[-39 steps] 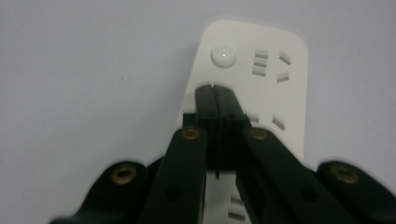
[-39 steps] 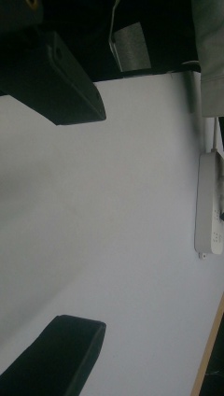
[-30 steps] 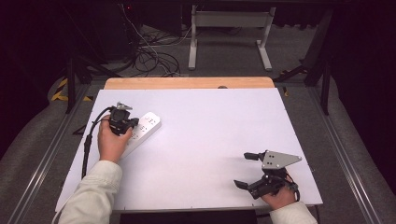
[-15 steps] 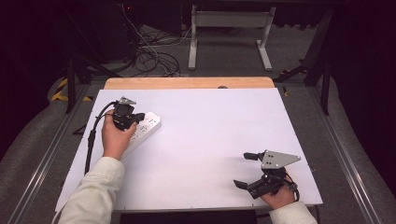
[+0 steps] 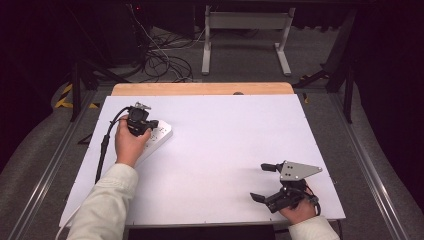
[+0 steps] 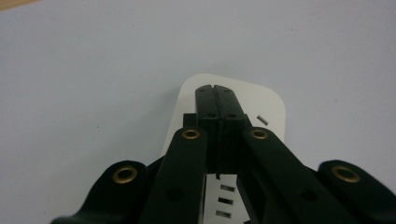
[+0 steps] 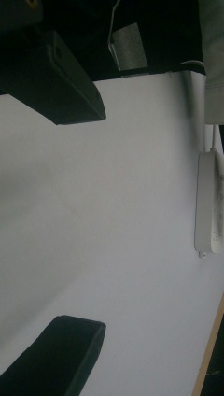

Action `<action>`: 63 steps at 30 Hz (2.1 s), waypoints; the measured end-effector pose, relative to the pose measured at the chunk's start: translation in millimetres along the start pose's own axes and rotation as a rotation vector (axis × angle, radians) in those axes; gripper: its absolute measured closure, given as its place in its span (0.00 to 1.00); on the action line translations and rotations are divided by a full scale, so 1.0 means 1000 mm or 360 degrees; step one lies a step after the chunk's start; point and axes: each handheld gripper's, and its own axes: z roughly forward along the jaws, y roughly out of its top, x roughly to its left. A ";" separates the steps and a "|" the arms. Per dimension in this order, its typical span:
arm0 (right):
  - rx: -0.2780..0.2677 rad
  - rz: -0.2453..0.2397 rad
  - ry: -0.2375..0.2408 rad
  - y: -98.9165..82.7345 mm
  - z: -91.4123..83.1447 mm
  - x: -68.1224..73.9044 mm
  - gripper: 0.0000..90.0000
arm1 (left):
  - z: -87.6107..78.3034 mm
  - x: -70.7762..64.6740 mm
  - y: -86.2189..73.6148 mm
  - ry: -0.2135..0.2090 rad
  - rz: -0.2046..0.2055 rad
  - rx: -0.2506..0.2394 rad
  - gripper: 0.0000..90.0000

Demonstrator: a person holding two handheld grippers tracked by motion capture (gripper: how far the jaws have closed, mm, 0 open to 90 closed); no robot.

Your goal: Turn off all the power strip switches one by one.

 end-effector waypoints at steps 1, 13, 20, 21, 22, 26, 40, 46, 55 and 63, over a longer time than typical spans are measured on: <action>0.0002 -0.0001 -0.0002 0.000 0.000 0.000 0.02 | 0.002 0.000 0.000 0.0002 0.0002 0.0002 1.00; 0.0001 -0.0006 0.0003 0.000 0.000 0.000 0.02 | 0.008 0.001 -0.002 0.0042 0.0012 -0.0029 1.00; 0.0007 -0.0008 0.0008 0.000 0.000 0.000 0.02 | 0.009 0.001 -0.002 0.0043 0.0014 -0.0031 1.00; 0.0009 -0.0008 0.0009 0.000 0.000 0.000 0.02 | 0.009 0.001 -0.002 0.0045 0.0009 -0.0030 1.00; 0.0007 -0.0009 0.0008 0.000 0.000 0.001 0.02 | 0.009 0.002 -0.002 0.0042 0.0013 -0.0030 1.00; 0.0006 -0.0008 0.0006 0.000 0.000 0.001 0.02 | 0.009 0.001 -0.002 0.0052 0.0042 -0.0033 1.00; 0.0010 -0.0013 0.0010 0.000 0.000 0.001 0.02 | 0.010 -0.001 -0.001 0.0069 0.0062 -0.0021 1.00; 0.0012 -0.0014 0.0013 0.000 0.001 0.001 0.02 | 0.010 -0.001 0.000 0.0073 0.0054 0.0000 1.00; 0.0010 -0.0014 0.0012 0.000 0.000 0.001 0.02 | 0.011 -0.002 0.003 0.0091 0.0058 0.0031 1.00; -0.0013 -0.0006 0.0001 0.000 -0.003 -0.001 0.02 | -0.022 -0.015 0.011 0.0010 0.0097 -0.0116 1.00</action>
